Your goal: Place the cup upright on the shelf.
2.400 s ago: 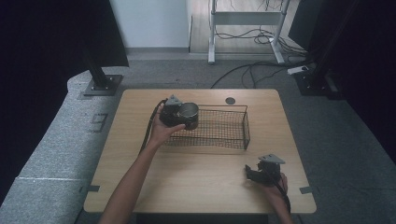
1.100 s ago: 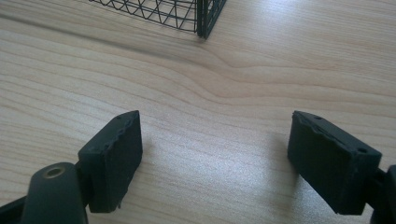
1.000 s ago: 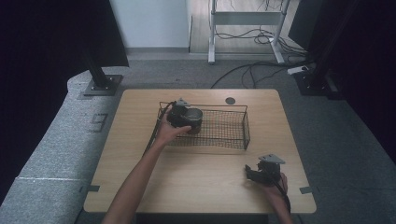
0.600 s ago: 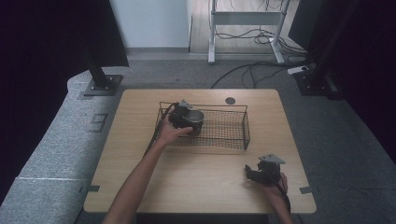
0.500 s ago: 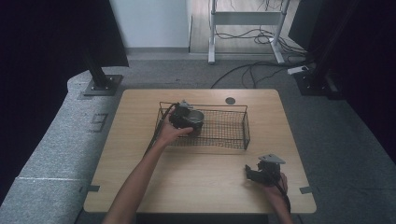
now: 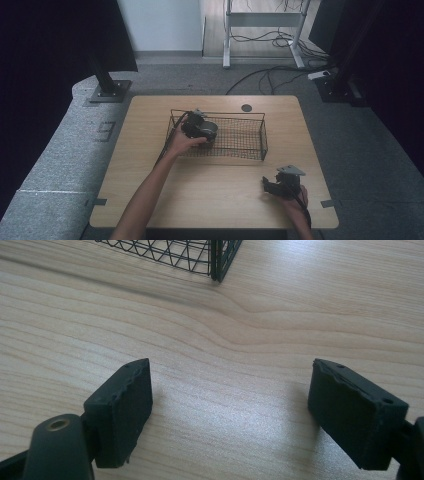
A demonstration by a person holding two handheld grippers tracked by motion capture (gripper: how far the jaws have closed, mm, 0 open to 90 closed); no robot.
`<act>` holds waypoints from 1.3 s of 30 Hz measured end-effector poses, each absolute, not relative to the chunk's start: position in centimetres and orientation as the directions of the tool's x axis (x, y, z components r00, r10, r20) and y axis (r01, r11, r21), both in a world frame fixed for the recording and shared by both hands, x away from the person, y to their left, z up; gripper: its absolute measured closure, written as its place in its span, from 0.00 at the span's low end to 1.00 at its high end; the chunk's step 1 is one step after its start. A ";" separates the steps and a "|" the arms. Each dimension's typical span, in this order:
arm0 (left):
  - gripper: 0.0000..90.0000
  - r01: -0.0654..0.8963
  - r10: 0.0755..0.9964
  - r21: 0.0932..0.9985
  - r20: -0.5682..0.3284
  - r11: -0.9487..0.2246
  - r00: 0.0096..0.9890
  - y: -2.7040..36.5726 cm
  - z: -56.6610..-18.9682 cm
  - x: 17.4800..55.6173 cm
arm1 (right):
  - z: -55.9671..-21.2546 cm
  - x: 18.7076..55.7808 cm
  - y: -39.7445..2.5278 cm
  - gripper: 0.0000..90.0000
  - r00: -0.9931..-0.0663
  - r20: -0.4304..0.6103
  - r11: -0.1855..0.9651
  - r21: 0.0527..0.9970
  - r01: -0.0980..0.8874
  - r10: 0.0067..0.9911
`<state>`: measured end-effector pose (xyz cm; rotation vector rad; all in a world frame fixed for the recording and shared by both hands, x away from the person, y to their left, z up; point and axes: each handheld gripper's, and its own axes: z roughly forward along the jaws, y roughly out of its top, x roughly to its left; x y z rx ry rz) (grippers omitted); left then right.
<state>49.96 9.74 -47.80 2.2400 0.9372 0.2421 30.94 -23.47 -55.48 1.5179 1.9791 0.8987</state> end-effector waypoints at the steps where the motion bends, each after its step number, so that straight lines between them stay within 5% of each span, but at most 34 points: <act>1: 0.17 0.558 0.686 0.660 -0.087 -0.504 0.722 9.7 -47.8 50.0 | -55.5 30.9 -23.5 0.20 -0.266 0.013 0.168 0.746 0.645 0.964; 26: 0.13 0.541 0.692 0.675 -0.063 -0.501 0.719 10.2 -46.5 49.2 | -55.5 30.9 -23.5 0.20 -0.267 0.013 0.169 0.745 0.645 0.964; 39: 0.13 0.474 0.695 0.764 -0.047 -0.438 0.717 11.3 -43.6 47.3 | -55.5 30.9 -23.5 0.20 -0.267 0.013 0.169 0.745 0.645 0.964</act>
